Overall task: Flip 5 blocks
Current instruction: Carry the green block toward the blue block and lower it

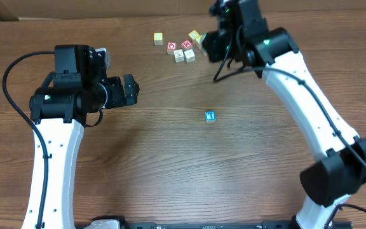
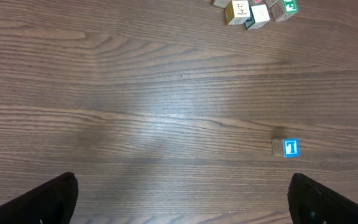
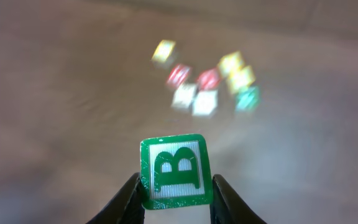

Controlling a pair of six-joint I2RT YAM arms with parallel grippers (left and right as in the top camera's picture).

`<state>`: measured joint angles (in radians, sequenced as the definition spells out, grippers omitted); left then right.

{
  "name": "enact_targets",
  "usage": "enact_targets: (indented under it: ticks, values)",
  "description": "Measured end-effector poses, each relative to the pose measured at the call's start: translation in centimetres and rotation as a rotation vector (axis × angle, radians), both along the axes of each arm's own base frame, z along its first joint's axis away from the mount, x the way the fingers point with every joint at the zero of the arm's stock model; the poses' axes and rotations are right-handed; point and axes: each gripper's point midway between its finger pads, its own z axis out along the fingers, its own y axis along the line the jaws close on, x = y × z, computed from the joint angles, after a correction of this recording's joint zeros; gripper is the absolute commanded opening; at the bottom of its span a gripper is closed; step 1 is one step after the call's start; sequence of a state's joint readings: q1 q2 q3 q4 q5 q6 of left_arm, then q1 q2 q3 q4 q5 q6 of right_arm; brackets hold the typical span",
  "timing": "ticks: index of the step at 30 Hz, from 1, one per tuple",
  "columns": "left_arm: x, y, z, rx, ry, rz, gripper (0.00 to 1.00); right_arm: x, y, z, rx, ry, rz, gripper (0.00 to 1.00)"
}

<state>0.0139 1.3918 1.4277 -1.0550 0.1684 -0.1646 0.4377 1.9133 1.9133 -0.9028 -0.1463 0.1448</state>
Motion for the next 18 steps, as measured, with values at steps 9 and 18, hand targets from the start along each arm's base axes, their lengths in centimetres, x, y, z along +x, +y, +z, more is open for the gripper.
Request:
enact_targets:
  ticks: [9, 18]
  values:
    - [0.0, 0.0, 0.0, 0.0, 0.001, 0.0, 1.0, -9.0, 4.1, -8.8, -0.042, 0.373, -0.067, 0.29]
    - [0.0, 0.0, 0.0, 0.0, 0.0, 0.0, 1.0, -13.7, 7.6, -17.0, -0.132, 0.343, -0.105, 0.28]
